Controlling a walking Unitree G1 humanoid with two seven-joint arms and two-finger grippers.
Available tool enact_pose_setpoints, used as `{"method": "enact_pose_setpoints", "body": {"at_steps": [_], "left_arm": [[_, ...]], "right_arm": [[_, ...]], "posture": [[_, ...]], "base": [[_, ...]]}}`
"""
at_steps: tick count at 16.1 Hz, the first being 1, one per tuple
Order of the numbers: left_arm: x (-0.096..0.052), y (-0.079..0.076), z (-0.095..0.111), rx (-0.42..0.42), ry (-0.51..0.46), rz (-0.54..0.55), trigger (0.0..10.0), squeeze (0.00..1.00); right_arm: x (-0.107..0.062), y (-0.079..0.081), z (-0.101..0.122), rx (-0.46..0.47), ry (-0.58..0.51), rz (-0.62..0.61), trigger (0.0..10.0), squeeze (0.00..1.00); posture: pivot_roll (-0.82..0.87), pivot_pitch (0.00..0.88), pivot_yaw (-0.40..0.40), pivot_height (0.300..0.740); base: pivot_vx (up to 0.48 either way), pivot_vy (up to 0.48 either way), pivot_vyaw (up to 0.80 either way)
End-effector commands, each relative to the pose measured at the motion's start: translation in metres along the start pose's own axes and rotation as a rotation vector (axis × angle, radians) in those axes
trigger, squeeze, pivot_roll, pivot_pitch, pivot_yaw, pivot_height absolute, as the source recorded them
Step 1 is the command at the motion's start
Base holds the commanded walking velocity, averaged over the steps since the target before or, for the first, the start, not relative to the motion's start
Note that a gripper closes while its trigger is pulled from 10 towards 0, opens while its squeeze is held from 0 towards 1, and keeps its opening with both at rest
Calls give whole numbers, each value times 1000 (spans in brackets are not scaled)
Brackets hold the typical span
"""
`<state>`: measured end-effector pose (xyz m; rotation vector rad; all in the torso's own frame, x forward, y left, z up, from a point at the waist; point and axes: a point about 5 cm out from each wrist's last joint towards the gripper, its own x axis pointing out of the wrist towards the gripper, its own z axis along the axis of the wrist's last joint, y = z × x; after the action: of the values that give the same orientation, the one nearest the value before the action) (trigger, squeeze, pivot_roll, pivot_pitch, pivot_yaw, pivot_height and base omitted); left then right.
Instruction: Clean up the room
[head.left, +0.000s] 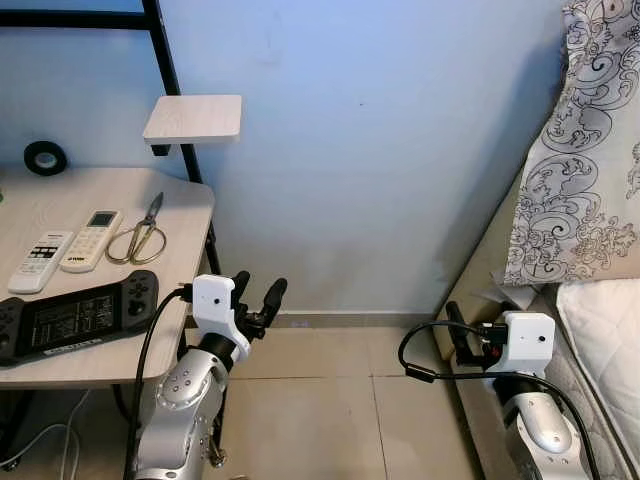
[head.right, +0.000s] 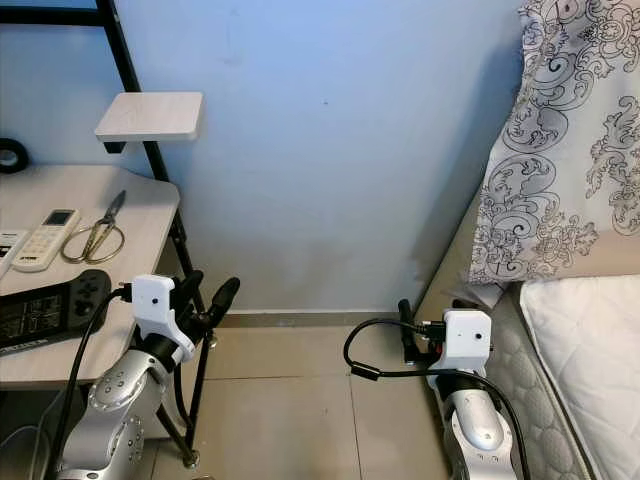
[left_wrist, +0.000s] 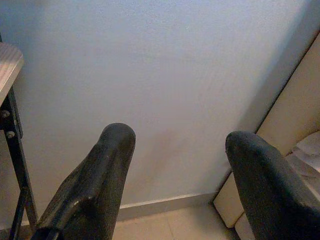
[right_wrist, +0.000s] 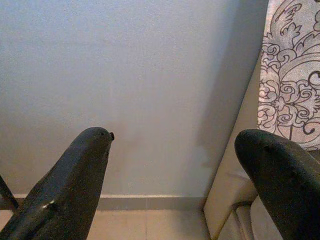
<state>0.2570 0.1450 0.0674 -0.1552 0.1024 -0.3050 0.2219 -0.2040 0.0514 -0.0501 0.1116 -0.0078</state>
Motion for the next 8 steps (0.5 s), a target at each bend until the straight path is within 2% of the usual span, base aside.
{"method": "enact_pose_setpoints", "body": {"at_steps": [1, 2, 3, 4, 5, 6, 8], "left_arm": [[12, 10, 15, 13, 40, 37, 10000, 0], [21, 4, 20, 23, 16, 21, 10000, 0], [24, 13, 28, 96, 13, 15, 10000, 0], [24, 16, 29, 112, 15, 22, 10000, 0], [23, 22, 28, 94, 20, 74, 10000, 0], [23, 22, 27, 85, 23, 75, 10000, 0], [23, 24, 26, 121, 31, 94, 10000, 0]], "right_arm": [[1, 7, -17, 227, 175, -15, 10000, 0], [5, 7, -12, 233, 143, -5, 10000, 0], [16, 20, -10, 211, 144, 31, 10000, 0], [19, 23, -10, 201, 147, 40, 10000, 0], [22, 23, -10, 186, 149, 43, 10000, 0], [23, 23, -9, 181, 148, 44, 10000, 0], [27, 22, -8, 165, 149, 44, 10000, 0]], "posture": [[-74, 0, -50, 740], [-83, 0, -32, 740], [-54, 0, 5, 740], [-53, 0, 4, 740], [-53, 0, 3, 740], [-51, 0, 3, 740], [-47, 0, 1, 740]], "base": [[0, 0, 0], [0, 0, 0], [0, 0, 0], [0, 0, 0], [0, 0, 0], [0, 0, 0], [0, 0, 0]]}}
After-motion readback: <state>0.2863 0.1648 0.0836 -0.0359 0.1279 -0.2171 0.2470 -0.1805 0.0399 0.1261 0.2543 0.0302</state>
